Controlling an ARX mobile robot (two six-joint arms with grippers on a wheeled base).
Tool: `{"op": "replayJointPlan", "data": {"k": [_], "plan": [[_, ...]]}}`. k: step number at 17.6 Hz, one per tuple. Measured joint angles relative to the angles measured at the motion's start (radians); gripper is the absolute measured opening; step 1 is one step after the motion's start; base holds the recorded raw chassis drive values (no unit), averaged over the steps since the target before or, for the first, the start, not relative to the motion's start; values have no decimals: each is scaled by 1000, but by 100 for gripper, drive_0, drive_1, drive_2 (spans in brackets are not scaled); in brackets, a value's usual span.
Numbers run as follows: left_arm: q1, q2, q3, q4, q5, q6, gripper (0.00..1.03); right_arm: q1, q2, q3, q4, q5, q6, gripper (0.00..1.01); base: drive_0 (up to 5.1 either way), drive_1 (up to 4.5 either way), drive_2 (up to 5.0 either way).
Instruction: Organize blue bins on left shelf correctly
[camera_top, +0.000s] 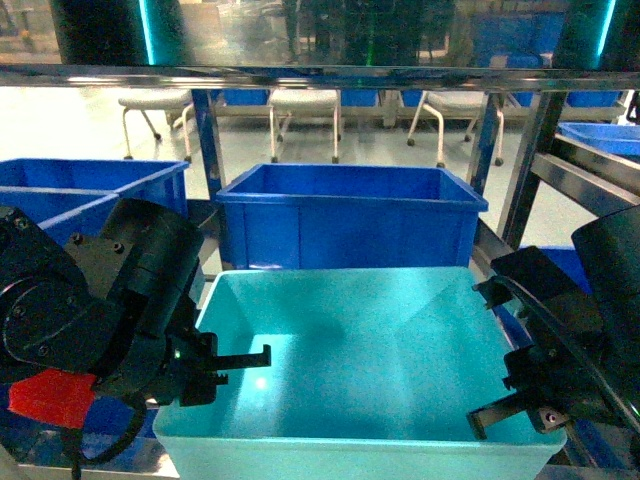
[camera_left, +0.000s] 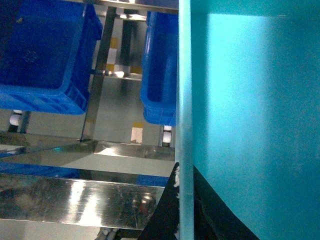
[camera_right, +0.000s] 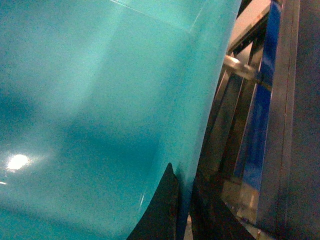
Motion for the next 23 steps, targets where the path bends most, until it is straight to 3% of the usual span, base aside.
{"op": "replayJointPlan", "data": {"k": [7,10,16,20,23], "plan": [[6,32,24,-11,-2,3,3,-1,37,30,-30,-6,14,3,0,0,0],[21,32,26,-7,-33,4,37,0,37,30,-37,13,-57,35,0,0,0],[22,-238,-190,160,-170,-13,99,12,-64,-87,137,-2,-90,99,0,0,0],[3,-395,-325,129,-183,-46,98,35,-154,-169,140,-20,-93,98,0,0,0],[-28,-568,-417,26,-200,-109,98,39,-264,-247,92,-29,-91,98,0,0,0]]}}
